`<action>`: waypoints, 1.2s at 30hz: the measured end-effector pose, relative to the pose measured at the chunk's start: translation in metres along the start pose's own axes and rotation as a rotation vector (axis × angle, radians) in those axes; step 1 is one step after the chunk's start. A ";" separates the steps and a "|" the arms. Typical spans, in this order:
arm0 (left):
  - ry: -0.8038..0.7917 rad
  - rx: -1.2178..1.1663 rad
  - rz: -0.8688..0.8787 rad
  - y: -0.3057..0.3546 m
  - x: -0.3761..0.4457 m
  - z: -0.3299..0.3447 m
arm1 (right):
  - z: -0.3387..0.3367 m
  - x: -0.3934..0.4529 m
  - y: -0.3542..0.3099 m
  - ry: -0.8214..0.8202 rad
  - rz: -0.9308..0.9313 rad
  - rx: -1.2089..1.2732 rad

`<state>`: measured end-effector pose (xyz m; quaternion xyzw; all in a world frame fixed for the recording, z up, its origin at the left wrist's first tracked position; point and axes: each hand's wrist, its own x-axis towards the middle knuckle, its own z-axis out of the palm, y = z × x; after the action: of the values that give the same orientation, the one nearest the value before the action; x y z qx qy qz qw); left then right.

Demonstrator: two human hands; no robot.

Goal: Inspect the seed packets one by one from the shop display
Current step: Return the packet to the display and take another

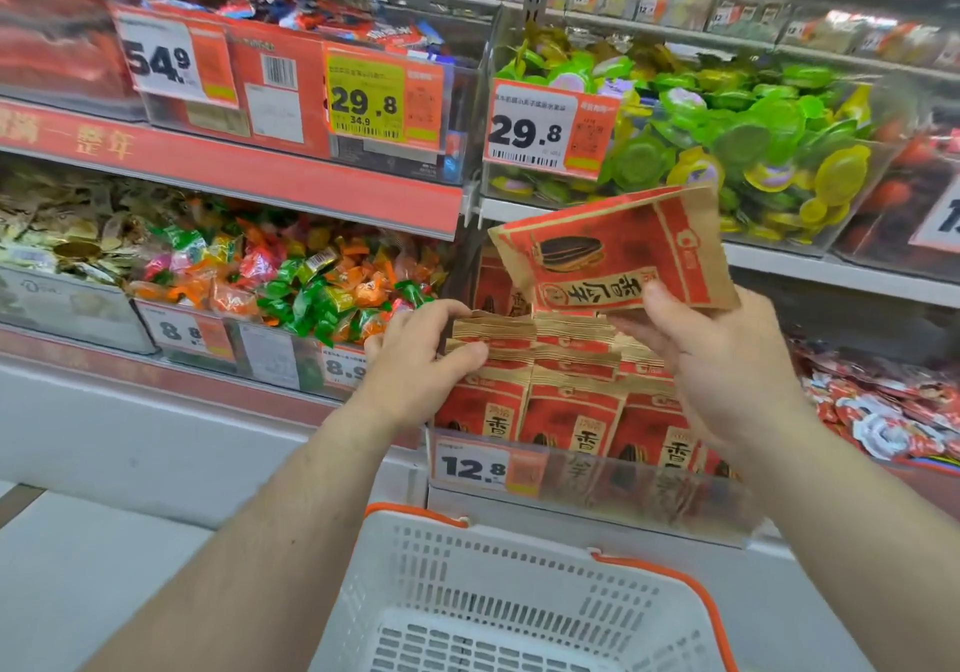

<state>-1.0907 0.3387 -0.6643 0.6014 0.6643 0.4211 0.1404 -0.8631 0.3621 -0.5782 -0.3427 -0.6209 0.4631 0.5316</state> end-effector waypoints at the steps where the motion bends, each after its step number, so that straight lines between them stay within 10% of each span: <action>1: 0.004 0.001 0.001 -0.001 0.000 0.000 | 0.002 0.008 0.000 -0.024 -0.044 -0.127; 24: 0.098 -0.149 -0.078 0.006 -0.005 0.011 | 0.044 0.098 0.042 -0.433 -0.074 -1.117; 36: 0.097 -0.223 -0.080 0.005 -0.006 0.013 | 0.072 0.139 0.057 -0.365 0.010 -1.367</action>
<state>-1.0771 0.3376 -0.6708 0.5342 0.6427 0.5149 0.1909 -0.9647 0.4936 -0.5849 -0.5195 -0.8502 0.0222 0.0827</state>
